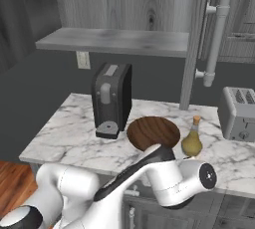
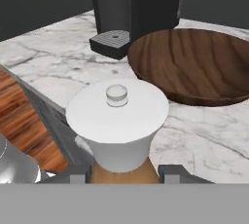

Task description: Retrieve the bottle and the shaker from the cabinet and place them next to the mixing bowl on the counter. Then add garlic from the fridge to the mixing bowl.

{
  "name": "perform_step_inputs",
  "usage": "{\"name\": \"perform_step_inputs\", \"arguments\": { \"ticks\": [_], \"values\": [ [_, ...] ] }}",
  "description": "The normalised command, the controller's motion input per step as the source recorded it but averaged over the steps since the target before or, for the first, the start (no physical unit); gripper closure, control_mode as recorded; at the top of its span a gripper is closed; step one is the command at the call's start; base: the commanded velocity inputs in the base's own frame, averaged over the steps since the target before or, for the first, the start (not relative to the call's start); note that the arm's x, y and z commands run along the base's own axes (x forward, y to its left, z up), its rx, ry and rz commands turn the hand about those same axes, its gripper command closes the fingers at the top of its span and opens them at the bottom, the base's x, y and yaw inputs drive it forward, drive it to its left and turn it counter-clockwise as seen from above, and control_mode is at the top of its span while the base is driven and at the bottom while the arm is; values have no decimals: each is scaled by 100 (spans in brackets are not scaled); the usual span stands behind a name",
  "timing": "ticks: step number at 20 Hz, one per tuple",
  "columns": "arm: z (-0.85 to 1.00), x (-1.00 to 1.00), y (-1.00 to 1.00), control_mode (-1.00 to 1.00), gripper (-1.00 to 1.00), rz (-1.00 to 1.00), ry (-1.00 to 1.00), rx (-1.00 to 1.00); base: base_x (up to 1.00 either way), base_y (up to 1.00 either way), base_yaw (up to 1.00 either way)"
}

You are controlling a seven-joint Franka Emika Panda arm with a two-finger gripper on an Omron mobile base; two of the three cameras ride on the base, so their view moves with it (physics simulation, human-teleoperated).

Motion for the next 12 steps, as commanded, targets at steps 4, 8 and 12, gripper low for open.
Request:
{"name": "perform_step_inputs", "arguments": {
  "ticks": [4, 8, 12],
  "values": [
    [-9, 37, 0, -100, 100, 0, -5, 12, 0, 0, 0],
    [-1, 42, 0, -100, 100, 0, -5, 9, 0, 0, 0],
    [0, 39, 0, -100, 100, 0, 0, 2, 0, 0, 0]
  ]
}}
